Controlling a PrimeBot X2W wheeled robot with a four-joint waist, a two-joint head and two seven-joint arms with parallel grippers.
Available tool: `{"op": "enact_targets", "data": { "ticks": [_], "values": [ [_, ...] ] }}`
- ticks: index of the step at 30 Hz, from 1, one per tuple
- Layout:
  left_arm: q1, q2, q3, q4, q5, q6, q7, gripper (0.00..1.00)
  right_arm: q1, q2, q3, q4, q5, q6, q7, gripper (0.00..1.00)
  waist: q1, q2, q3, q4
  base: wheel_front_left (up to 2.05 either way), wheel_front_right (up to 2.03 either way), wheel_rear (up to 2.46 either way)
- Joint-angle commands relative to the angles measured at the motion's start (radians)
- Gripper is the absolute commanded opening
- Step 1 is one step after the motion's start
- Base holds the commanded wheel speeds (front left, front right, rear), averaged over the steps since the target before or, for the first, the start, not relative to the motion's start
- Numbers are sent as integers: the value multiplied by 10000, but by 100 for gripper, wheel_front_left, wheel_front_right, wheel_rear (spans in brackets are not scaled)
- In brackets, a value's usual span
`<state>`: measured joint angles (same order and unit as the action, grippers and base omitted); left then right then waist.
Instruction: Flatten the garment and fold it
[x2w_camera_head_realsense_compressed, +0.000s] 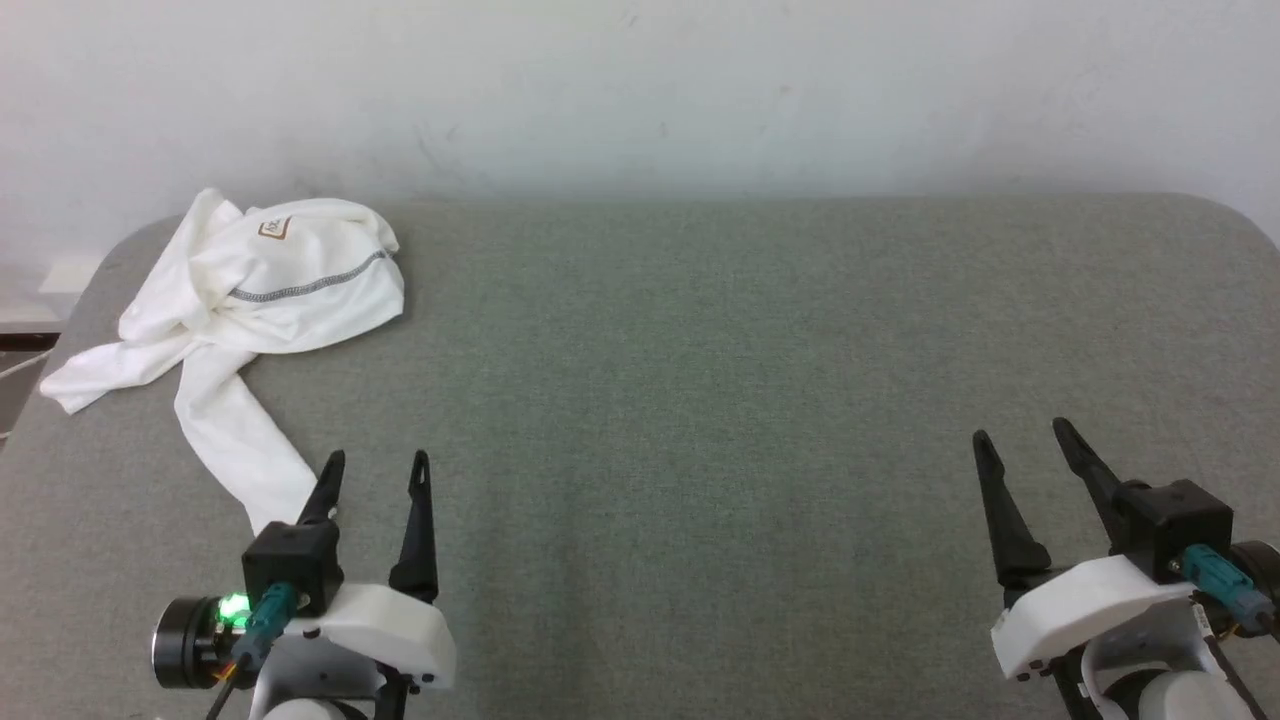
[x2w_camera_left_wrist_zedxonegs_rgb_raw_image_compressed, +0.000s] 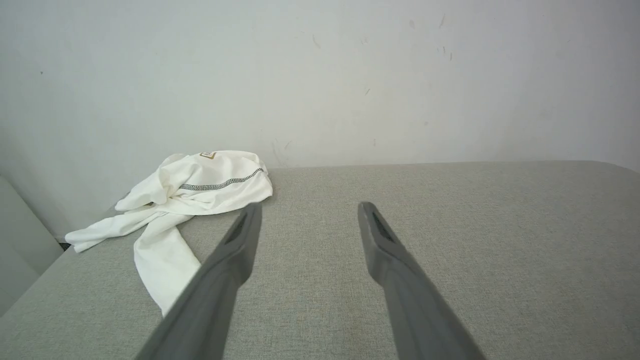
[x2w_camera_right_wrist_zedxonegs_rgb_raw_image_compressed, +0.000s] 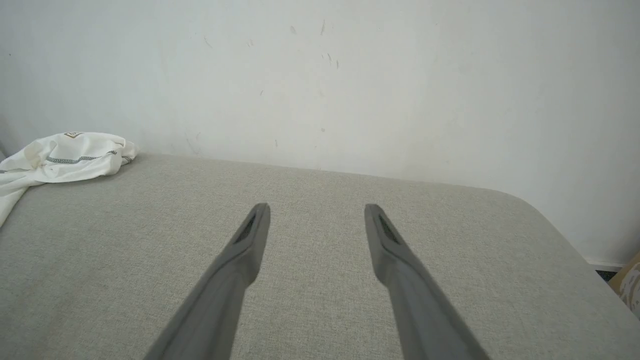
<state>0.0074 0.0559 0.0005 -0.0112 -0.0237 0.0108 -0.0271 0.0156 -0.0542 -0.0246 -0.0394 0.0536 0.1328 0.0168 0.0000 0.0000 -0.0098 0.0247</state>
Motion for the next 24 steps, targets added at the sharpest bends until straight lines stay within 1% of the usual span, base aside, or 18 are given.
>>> {"op": "enact_targets", "data": {
  "ticks": [1, 11, 24],
  "values": [
    [-205, 48, 69, -62, -70, 72, -87, 100, -74, 10, 2, -109, 67, -6, 26, 100, 0, 0, -7, 70, 0, 0, 0],
    [-374, 118, 263, 11, -185, 224, -372, 100, -31, 13, 95, -420, 154, -7, 234, 100, 0, 0, -32, 624, 0, 0, 0],
    [-599, 222, 414, 203, -322, 352, -806, 100, -21, 17, 249, -822, 284, -9, 470, 100, 0, 0, 22, 1700, 0, 0, 0]
  ]
}}
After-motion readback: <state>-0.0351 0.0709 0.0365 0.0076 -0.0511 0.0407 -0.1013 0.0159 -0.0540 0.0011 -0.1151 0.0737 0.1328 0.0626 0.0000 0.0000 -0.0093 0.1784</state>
